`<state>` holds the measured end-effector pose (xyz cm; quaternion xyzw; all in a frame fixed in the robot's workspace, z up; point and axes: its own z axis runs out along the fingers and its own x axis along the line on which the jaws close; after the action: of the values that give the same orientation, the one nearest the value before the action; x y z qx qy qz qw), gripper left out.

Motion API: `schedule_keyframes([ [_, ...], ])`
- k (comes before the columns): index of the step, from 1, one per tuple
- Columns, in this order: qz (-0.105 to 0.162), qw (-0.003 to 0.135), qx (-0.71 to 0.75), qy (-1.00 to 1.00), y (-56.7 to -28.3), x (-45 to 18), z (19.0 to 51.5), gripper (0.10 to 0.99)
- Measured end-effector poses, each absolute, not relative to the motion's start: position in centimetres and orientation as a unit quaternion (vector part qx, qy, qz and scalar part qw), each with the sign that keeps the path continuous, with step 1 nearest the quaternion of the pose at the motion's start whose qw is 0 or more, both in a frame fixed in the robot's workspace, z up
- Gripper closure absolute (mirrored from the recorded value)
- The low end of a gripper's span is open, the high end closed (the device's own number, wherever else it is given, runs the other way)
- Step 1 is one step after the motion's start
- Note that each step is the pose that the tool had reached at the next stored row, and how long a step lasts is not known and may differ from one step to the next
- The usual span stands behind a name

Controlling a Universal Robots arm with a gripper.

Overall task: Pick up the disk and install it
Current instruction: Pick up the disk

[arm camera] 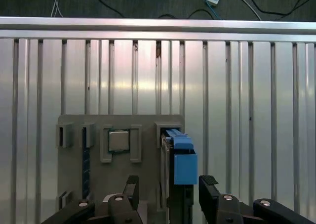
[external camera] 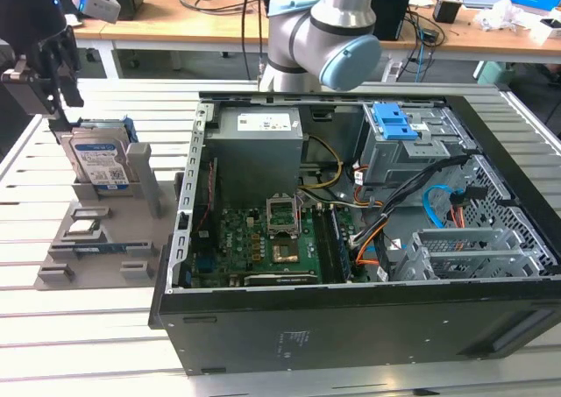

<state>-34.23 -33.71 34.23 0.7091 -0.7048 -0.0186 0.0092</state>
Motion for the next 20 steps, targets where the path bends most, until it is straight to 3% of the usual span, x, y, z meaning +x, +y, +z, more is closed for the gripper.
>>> schedule_keyframes([
  [20,-0.017,0.011,0.709,-0.705,-32.7,-33.5,29.4,0.486],
])
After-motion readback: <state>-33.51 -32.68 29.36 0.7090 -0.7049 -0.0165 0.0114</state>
